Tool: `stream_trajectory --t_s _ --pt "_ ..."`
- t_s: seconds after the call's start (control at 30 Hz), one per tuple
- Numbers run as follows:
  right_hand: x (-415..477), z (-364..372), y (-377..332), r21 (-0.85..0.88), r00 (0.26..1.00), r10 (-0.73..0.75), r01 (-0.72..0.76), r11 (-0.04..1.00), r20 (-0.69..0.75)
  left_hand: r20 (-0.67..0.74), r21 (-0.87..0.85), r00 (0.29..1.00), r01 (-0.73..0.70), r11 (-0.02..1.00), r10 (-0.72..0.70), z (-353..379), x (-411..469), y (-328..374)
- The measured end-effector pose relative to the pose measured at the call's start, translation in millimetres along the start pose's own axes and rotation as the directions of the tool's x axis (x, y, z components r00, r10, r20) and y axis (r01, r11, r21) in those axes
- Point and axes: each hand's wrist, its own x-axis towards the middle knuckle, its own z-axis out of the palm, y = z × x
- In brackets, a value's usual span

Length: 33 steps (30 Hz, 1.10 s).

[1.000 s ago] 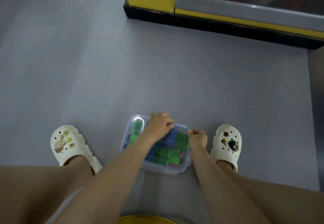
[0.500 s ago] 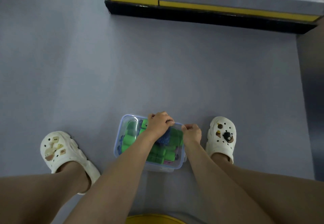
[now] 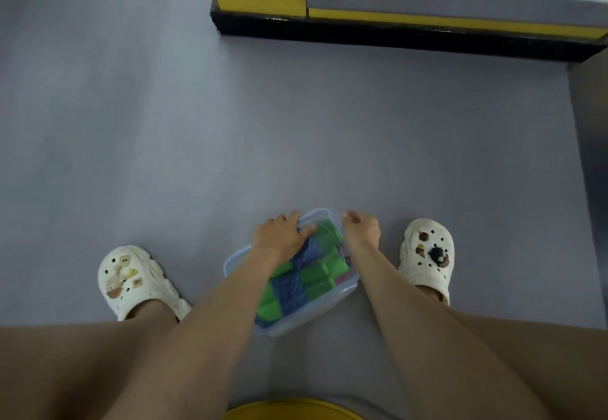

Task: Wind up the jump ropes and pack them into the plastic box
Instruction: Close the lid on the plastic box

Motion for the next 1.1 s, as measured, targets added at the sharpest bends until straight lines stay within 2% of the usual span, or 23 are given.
stream_trajectory --t_s 0.1,0.17,0.2,0.27,0.33,0.4,0.47,0.53,0.6,0.67,0.8,0.87,0.93,0.97,1.03,1.1 --pt "-6 -7 9 -0.045 0.994 0.099 -0.097 0.994 0.050 0.048 -0.201 0.986 0.169 0.965 -0.163 5 -8 -11" --pt "-7 -12 20 -0.052 0.996 0.071 -0.067 0.996 0.058 0.142 -0.407 0.974 0.222 0.886 -0.178 10 -11 -13" --pt "-9 -14 24 -0.056 0.998 0.042 -0.039 0.998 0.049 0.190 -0.524 0.969 0.238 0.818 -0.159 12 -14 -13" --pt "-17 -15 28 -0.060 0.999 -0.032 0.033 0.998 0.008 0.255 -0.738 0.958 0.280 0.614 -0.130 21 -25 -14" --pt "-19 -15 26 -0.052 0.998 -0.066 0.065 0.997 -0.012 0.337 -0.816 0.931 0.364 0.450 -0.142 31 -44 -14" --pt "-14 -14 23 -0.051 0.996 -0.085 0.085 0.995 -0.004 0.412 -0.815 0.901 0.431 0.387 -0.137 36 -56 -15" --pt "-5 -13 21 -0.055 0.997 -0.079 0.080 0.995 0.018 0.362 -0.861 0.914 0.403 0.311 -0.183 36 -50 -18" --pt "1 -13 22 -0.048 0.998 -0.059 0.060 0.997 0.023 0.248 -0.917 0.939 0.307 0.252 -0.240 31 -39 -18" --pt "5 -12 23 -0.051 0.998 -0.055 0.056 0.997 0.024 0.175 -0.935 0.962 0.229 0.269 -0.209 25 -33 -16" --pt "7 -11 26 -0.045 0.999 -0.036 0.036 0.998 0.019 0.152 -0.943 0.973 0.195 0.268 -0.176 23 -32 -17" --pt "9 -11 26 -0.052 0.999 -0.033 0.034 0.998 0.017 0.111 -0.976 0.968 0.149 0.161 -0.227 24 -33 -17" --pt "9 -11 25 -0.072 0.999 -0.037 0.039 0.997 0.029 0.077 -0.980 0.969 0.117 0.160 -0.233 26 -32 -16" --pt "10 -11 27 -0.079 0.999 -0.037 0.040 0.996 0.034 -0.008 -0.972 0.968 0.052 0.230 -0.251 26 -33 -11" --pt "10 -11 27 -0.084 0.999 -0.033 0.036 0.996 0.032 -0.068 -0.945 0.958 0.029 0.327 -0.280 27 -31 -8" --pt "10 -10 29 -0.064 0.999 -0.020 0.022 0.998 0.032 -0.222 -0.802 0.921 0.014 0.598 -0.320 29 -27 0" --pt "9 -9 29 -0.032 0.999 -0.013 0.014 0.999 0.037 -0.385 -0.562 0.904 -0.071 0.824 -0.184 30 -22 10"
